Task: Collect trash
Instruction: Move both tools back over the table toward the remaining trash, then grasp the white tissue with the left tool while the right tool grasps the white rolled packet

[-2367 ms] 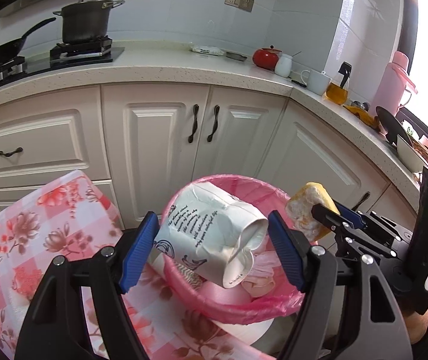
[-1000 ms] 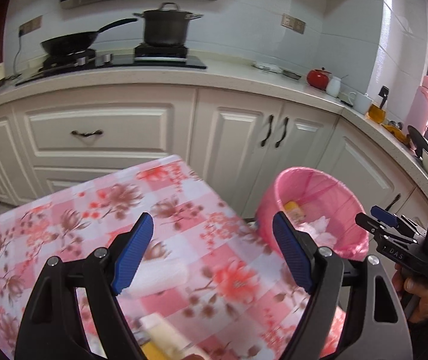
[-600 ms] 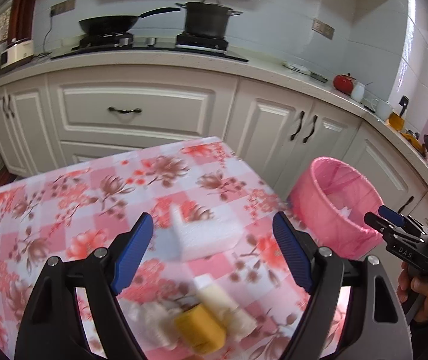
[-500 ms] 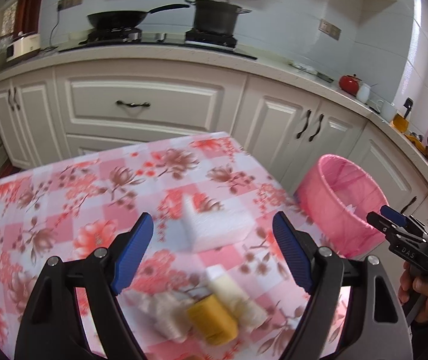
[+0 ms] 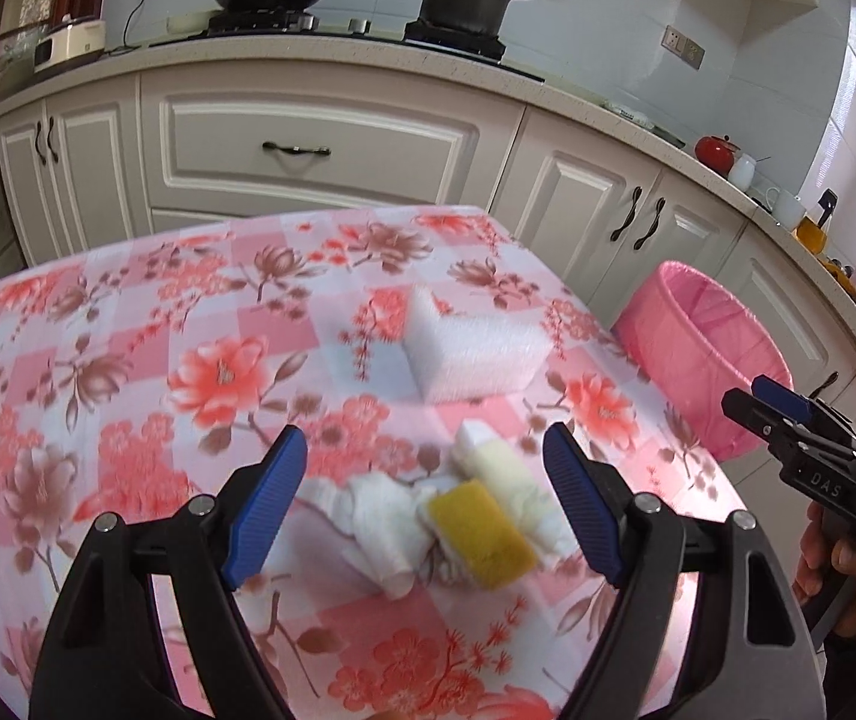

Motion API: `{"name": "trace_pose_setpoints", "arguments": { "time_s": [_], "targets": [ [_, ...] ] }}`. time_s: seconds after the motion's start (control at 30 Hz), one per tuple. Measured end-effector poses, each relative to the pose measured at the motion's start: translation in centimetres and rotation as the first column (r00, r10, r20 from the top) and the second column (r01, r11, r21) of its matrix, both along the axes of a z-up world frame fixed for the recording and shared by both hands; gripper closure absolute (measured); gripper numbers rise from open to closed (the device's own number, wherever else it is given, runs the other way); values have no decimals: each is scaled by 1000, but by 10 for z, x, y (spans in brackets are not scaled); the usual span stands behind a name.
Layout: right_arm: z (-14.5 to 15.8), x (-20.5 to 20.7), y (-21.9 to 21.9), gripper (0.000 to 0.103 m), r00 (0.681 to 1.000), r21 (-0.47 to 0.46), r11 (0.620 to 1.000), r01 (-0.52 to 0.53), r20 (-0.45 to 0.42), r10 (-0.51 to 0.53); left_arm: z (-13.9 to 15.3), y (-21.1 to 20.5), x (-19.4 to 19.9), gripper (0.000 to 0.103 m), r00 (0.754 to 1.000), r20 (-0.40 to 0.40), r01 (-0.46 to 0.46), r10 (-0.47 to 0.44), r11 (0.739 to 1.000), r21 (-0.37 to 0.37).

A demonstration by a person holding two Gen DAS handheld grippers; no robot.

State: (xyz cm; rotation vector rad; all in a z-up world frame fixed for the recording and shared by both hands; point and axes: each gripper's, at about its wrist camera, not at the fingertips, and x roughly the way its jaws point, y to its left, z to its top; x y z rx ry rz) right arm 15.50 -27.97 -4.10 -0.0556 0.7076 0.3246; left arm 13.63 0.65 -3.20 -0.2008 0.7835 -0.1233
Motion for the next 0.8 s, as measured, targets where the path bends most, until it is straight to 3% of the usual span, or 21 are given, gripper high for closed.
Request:
{"name": "trace_pose_setpoints", "arguments": {
  "time_s": [0.37,0.8],
  "targets": [
    [-11,-20,49,34,994,-12,994,-108,-32,108,-23,28,-13,40,998,-39,-45,43,998,-45],
    [-37,-21,100,34,975,-46,978,-204,-95,199,-51,31,-9,40,994,-108,-17,6,995,-99]
  ]
}}
